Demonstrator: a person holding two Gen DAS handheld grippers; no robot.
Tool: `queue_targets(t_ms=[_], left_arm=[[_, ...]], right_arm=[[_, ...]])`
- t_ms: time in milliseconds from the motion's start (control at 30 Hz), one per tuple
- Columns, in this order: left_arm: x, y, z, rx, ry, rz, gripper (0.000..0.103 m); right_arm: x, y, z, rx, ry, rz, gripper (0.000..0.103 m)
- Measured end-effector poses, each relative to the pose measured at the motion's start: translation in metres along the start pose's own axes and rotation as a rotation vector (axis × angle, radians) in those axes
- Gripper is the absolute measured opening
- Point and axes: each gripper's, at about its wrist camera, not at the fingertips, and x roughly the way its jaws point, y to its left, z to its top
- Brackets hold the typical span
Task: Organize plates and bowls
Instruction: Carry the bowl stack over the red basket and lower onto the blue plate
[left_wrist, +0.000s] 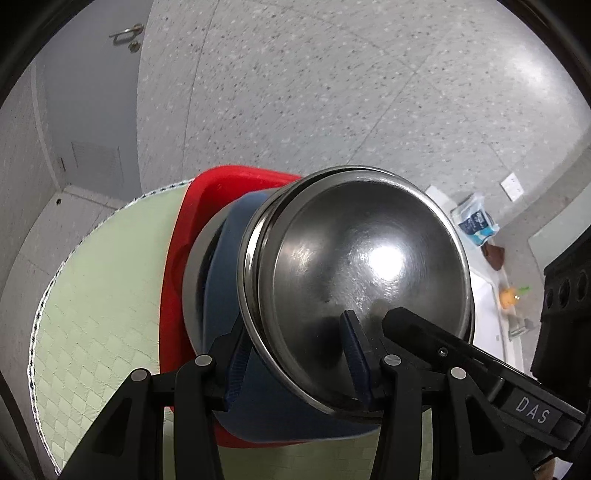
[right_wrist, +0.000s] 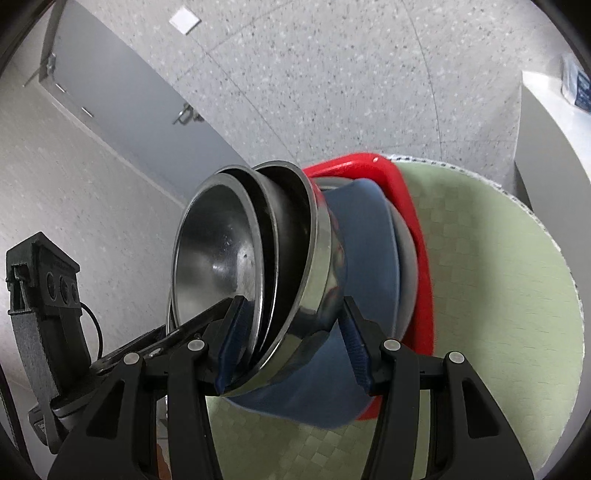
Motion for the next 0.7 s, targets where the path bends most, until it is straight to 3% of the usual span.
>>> queue_targets(t_ms=[700], left_arm=[[0.037, -0.004, 0.031, -0.017, 0.053, 0.004, 0.041]], right_arm=[[0.015, 0.006, 0.007, 0.001, 0.057, -0.099, 0.054]])
